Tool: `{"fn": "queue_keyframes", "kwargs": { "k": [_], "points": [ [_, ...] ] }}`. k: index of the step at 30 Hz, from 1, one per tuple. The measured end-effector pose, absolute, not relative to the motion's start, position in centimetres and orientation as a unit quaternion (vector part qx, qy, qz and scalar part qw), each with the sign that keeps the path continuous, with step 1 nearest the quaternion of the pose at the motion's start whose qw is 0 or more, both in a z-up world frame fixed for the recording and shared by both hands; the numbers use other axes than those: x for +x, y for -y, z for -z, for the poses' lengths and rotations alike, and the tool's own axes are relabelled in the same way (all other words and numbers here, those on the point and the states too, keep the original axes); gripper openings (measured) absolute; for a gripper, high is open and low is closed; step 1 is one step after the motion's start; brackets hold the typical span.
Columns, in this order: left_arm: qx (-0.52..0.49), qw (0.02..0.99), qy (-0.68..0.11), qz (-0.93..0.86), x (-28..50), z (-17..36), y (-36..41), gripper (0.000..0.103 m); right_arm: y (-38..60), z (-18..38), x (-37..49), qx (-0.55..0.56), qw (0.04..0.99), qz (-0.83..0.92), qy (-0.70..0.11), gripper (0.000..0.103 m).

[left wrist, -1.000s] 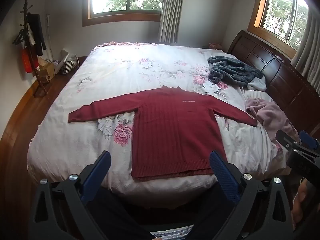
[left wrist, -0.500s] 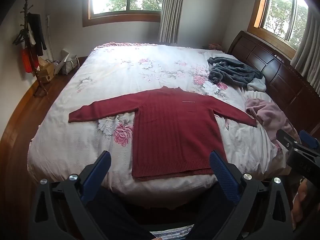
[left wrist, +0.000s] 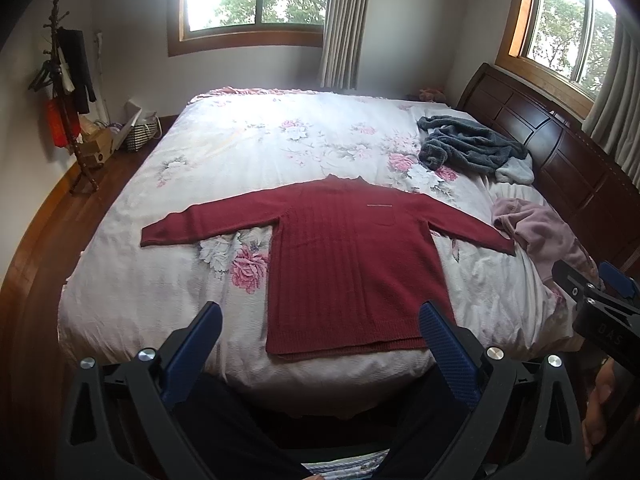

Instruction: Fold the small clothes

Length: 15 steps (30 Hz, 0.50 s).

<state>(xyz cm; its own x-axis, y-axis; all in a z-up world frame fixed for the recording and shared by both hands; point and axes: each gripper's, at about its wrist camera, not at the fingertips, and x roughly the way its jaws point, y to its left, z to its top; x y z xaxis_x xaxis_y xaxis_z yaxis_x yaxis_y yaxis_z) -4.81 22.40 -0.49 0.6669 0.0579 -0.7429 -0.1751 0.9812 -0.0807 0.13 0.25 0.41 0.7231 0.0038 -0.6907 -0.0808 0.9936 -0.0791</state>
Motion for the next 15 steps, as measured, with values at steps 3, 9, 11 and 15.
{"fn": "queue_keyframes", "kwargs": {
  "k": [3, 9, 11, 15],
  "points": [
    [-0.072, 0.910, -0.402, -0.064, -4.9, 0.3, -23.0, 0.099, -0.4, -0.6, 0.1, -0.052, 0.927, -0.022, -0.370, 0.100],
    [-0.072, 0.911, -0.401, -0.066, -4.8, -0.1, -23.2, 0.099, -0.4, -0.8, 0.1, -0.053, 0.928, -0.028, -0.368, 0.100],
    [-0.070, 0.912, -0.399, -0.067, -5.1, -0.9, -23.1, 0.099, -0.4, -0.7, 0.1, -0.053, 0.928, -0.029, -0.368, 0.100],
    [-0.071, 0.912, -0.398, -0.068, -5.0, -1.0, -23.0, 0.099, -0.4, -0.7, 0.1, -0.054, 0.929, -0.031, -0.365, 0.100]
  ]
}}
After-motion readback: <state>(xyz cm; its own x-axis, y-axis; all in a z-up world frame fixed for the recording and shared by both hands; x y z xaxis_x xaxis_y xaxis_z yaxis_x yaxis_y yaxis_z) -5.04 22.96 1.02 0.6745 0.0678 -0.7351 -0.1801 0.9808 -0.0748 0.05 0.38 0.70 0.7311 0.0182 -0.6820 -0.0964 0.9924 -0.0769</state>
